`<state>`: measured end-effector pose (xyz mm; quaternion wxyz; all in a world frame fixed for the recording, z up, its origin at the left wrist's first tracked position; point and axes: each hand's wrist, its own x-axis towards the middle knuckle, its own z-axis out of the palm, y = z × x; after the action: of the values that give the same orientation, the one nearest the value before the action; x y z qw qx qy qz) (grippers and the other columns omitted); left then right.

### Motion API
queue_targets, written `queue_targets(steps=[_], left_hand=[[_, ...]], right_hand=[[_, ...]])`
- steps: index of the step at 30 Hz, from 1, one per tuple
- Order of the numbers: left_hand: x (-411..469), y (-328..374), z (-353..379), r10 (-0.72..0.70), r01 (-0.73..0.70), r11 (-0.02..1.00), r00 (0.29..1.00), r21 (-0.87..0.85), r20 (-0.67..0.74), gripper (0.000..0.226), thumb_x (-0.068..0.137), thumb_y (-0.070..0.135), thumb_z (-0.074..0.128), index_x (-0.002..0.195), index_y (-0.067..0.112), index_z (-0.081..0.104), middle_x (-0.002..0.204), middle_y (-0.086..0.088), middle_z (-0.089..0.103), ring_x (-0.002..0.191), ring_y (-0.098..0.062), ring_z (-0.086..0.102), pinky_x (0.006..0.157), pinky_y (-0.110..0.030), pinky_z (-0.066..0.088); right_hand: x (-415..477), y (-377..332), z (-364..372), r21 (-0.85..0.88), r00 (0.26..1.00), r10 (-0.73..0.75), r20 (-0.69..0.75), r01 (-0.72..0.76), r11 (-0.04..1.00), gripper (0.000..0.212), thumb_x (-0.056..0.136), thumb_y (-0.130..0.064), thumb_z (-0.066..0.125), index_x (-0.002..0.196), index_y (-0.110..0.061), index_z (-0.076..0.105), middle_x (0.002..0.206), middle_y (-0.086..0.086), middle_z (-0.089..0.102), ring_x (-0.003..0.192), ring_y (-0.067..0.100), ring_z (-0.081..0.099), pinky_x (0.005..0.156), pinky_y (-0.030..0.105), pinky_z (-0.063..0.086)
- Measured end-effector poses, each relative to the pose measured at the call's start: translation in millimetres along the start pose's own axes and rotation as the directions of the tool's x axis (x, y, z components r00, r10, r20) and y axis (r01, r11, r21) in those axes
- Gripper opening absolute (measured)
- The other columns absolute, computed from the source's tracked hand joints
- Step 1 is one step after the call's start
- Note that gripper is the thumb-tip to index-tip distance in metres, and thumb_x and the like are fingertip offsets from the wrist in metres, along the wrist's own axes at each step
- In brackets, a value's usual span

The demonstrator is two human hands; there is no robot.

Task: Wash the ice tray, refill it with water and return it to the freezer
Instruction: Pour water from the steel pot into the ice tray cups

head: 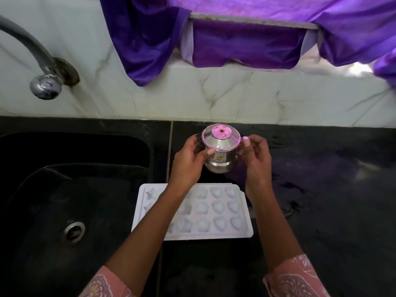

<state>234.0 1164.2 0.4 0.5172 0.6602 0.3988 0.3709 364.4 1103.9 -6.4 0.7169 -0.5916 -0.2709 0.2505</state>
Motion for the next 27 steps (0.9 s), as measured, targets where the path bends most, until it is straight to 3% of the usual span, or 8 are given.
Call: queue_targets(steps=[3, 8, 10, 15, 18, 20, 23, 27], left_hand=[[-11, 8, -2, -0.021, 0.027, 0.995, 0.998, -0.093, 0.064, 0.036, 0.088, 0.015, 0.061, 0.122, 0.013, 0.051, 0.116, 0.005, 0.061, 0.114, -0.009, 0.056, 0.097, -0.022, 0.043], [-37, 20, 2, -0.015, 0.035, 0.989, 0.990, -0.141, 0.142, 0.032, 0.089, 0.019, 0.058, 0.120, 0.022, 0.049, 0.109, 0.011, 0.059, 0.101, 0.001, 0.056, 0.084, -0.009, 0.046], [-46, 22, 4, -0.007, 0.029, 0.990, 0.987, -0.136, 0.159, 0.034, 0.088, 0.020, 0.059, 0.120, 0.022, 0.049, 0.105, 0.015, 0.059, 0.097, 0.005, 0.057, 0.078, -0.006, 0.046], [-66, 13, -2, -0.013, 0.028, 0.998, 0.971, -0.060, 0.237, 0.041, 0.089, 0.028, 0.056, 0.128, 0.022, 0.048, 0.123, 0.009, 0.057, 0.113, 0.000, 0.053, 0.092, -0.012, 0.044], [-74, -2, -22, 0.010, -0.036, 0.991, 0.980, 0.128, 0.198, 0.048, 0.087, 0.036, 0.055, 0.133, 0.026, 0.044, 0.137, 0.010, 0.047, 0.126, -0.003, 0.042, 0.101, -0.019, 0.036], [-80, -14, -40, 0.029, -0.077, 0.951, 0.987, 0.298, 0.161, 0.060, 0.084, 0.049, 0.057, 0.137, 0.027, 0.040, 0.143, 0.012, 0.038, 0.133, -0.001, 0.030, 0.106, -0.019, 0.026], [-88, -31, -68, 0.044, -0.115, 0.843, 0.988, 0.525, 0.145, 0.109, 0.057, 0.088, 0.040, 0.144, 0.023, 0.029, 0.149, 0.015, 0.020, 0.136, 0.003, 0.008, 0.110, -0.023, 0.013], [-93, -48, -93, -0.131, -0.009, 0.681, 0.982, 0.732, 0.133, 0.150, 0.027, 0.104, 0.012, 0.149, 0.018, -0.004, 0.155, 0.010, -0.008, 0.134, 0.002, -0.015, 0.115, -0.032, -0.004]], right_hand=[[-16, -7, -6, 0.093, 0.999, -0.047, 0.011, 0.046, 0.995, 0.005, 0.090, -0.028, 0.056, 0.086, -0.031, 0.055, 0.084, -0.005, 0.055, 0.075, 0.008, 0.050, 0.070, 0.025, 0.041], [-44, -24, -12, 0.130, 0.989, -0.132, -0.064, 0.139, 0.982, 0.009, 0.094, -0.023, 0.045, 0.086, -0.022, 0.048, 0.082, -0.008, 0.058, 0.070, -0.003, 0.057, 0.059, 0.017, 0.049], [-52, -26, -14, 0.113, 0.977, -0.161, -0.138, 0.177, 0.978, 0.010, 0.095, -0.021, 0.044, 0.085, -0.021, 0.047, 0.078, -0.013, 0.060, 0.070, -0.005, 0.057, 0.062, 0.017, 0.049], [-66, -28, -23, 0.096, 0.941, -0.220, -0.255, 0.251, 0.963, 0.013, 0.094, -0.016, 0.044, 0.081, -0.018, 0.045, 0.071, -0.022, 0.065, 0.070, -0.008, 0.059, 0.065, 0.013, 0.048], [-70, -29, -35, 0.067, 0.924, -0.223, -0.312, 0.255, 0.965, 0.012, 0.092, -0.020, 0.048, 0.080, -0.021, 0.047, 0.070, -0.023, 0.064, 0.072, -0.007, 0.059, 0.066, 0.013, 0.047], [-71, -31, -42, 0.043, 0.911, -0.236, -0.338, 0.266, 0.963, 0.015, 0.093, -0.015, 0.048, 0.079, -0.021, 0.047, 0.068, -0.024, 0.063, 0.070, -0.008, 0.058, 0.066, 0.013, 0.046], [-72, -32, -51, 0.017, 0.896, -0.253, -0.366, 0.278, 0.960, 0.020, 0.094, -0.006, 0.046, 0.079, -0.019, 0.046, 0.065, -0.027, 0.063, 0.068, -0.012, 0.058, 0.065, 0.007, 0.045], [-69, -30, -61, -0.020, 0.881, -0.274, -0.386, 0.289, 0.957, 0.021, 0.092, -0.004, 0.050, 0.077, -0.019, 0.047, 0.063, -0.024, 0.060, 0.066, -0.012, 0.055, 0.063, 0.006, 0.042]])
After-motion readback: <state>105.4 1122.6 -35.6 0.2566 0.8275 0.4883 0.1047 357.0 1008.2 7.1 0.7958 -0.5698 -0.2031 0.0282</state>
